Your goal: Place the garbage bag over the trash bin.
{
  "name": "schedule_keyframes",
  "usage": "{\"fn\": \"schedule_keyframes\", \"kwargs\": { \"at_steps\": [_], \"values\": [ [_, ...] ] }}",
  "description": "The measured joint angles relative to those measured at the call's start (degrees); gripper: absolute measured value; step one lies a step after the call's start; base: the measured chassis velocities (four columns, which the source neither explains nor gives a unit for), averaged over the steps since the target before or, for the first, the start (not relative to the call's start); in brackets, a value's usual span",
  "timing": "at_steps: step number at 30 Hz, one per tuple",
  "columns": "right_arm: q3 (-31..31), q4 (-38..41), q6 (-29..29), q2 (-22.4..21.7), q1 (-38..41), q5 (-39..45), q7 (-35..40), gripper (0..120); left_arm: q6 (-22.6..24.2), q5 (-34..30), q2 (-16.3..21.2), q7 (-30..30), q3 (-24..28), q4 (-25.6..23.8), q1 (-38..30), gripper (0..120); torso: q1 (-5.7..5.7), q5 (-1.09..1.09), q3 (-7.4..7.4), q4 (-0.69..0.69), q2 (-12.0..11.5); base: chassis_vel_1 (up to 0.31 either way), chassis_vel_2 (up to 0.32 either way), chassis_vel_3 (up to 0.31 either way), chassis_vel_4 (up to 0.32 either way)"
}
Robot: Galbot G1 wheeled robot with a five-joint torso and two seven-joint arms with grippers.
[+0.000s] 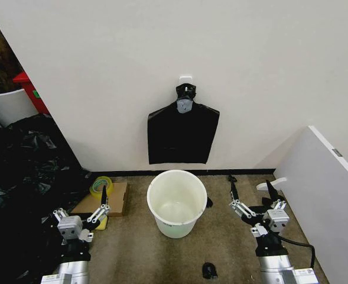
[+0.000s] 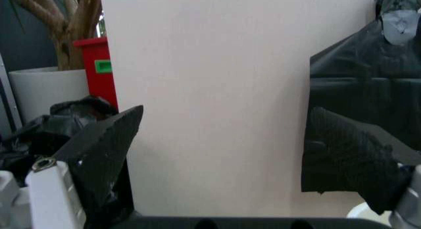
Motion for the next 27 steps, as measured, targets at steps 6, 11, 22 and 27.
{"fn": "schedule_keyframes", "kwargs": {
  "at_steps": [6, 11, 22, 27],
  "values": [
    [-0.1, 0.0, -0.4, 0.5, 0.1, -1.3, 0.3, 100, 0.0, 0.2, 0.5, -0.2, -0.3, 0.0, -0.1, 100, 0.0, 0.0, 0.0, 0.0, 0.0, 0.0, 0.0, 0.0, 0.0],
    [-0.1, -0.4, -0.4, 0.8, 0.0, -1.9, 0.6, 100, 0.2, 0.8, 0.3, -1.4, -0.2, 0.3, -0.5, 100, 0.0, 0.0, 0.0, 0.0, 0.0, 0.0, 0.0, 0.0, 0.0],
    [-0.2, -0.5, -0.6, 0.8, 0.0, -2.5, 0.8, 100, -0.8, 1.3, 0.6, 0.4, 0.4, 0.9, -0.8, 100, 0.0, 0.0, 0.0, 0.0, 0.0, 0.0, 0.0, 0.0, 0.0],
    [-0.2, -0.3, -0.8, 0.8, 0.0, -2.5, 0.8, 100, -1.2, 1.3, 0.5, 0.8, 0.8, 1.2, -0.9, 100, 0.0, 0.0, 0.0, 0.0, 0.0, 0.0, 0.0, 0.0, 0.0]
  ]
}}
